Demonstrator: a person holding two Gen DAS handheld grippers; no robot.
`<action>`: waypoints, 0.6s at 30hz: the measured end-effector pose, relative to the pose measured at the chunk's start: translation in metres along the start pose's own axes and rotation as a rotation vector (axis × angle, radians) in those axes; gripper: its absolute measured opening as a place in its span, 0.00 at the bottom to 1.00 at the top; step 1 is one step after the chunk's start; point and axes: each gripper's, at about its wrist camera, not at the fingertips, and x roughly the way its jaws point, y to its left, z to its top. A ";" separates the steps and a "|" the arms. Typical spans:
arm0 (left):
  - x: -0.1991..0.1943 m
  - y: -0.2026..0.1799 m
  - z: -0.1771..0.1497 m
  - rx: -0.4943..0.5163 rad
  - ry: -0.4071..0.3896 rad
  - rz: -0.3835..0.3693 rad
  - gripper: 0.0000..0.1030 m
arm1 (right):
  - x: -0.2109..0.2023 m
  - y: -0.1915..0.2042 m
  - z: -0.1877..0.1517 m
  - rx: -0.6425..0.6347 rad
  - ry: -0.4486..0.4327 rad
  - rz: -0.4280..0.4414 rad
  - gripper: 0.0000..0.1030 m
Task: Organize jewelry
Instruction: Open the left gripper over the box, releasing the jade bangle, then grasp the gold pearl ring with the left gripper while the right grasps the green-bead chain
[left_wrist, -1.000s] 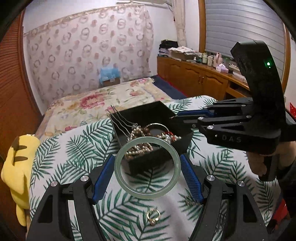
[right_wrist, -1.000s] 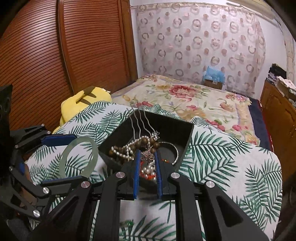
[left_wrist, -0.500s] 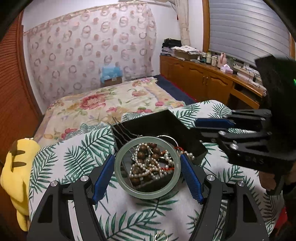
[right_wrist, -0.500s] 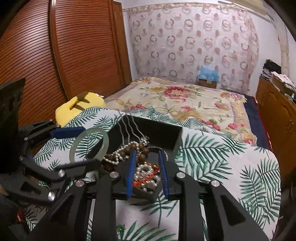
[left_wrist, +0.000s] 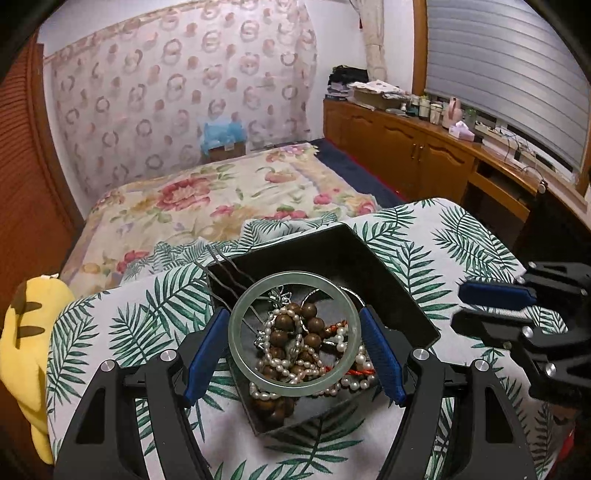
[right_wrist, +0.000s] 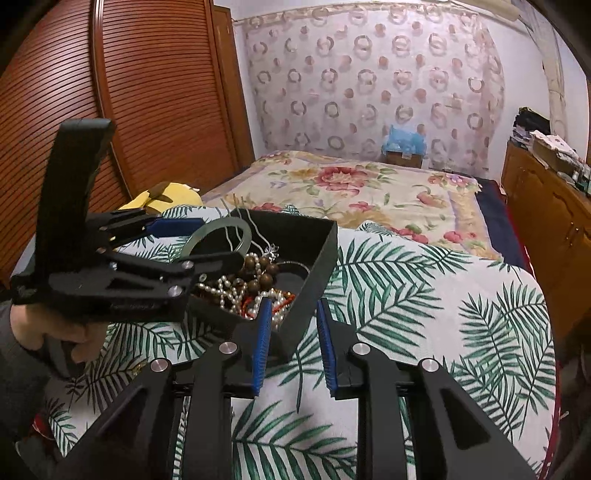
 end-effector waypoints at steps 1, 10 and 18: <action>0.000 0.000 0.000 -0.001 0.002 0.005 0.67 | -0.001 0.000 -0.002 0.000 0.002 -0.001 0.26; -0.020 -0.003 -0.004 0.006 -0.022 0.005 0.77 | -0.015 0.011 -0.023 -0.011 0.009 0.017 0.26; -0.052 -0.007 -0.030 0.029 -0.043 -0.018 0.91 | -0.016 0.036 -0.051 -0.048 0.050 0.055 0.34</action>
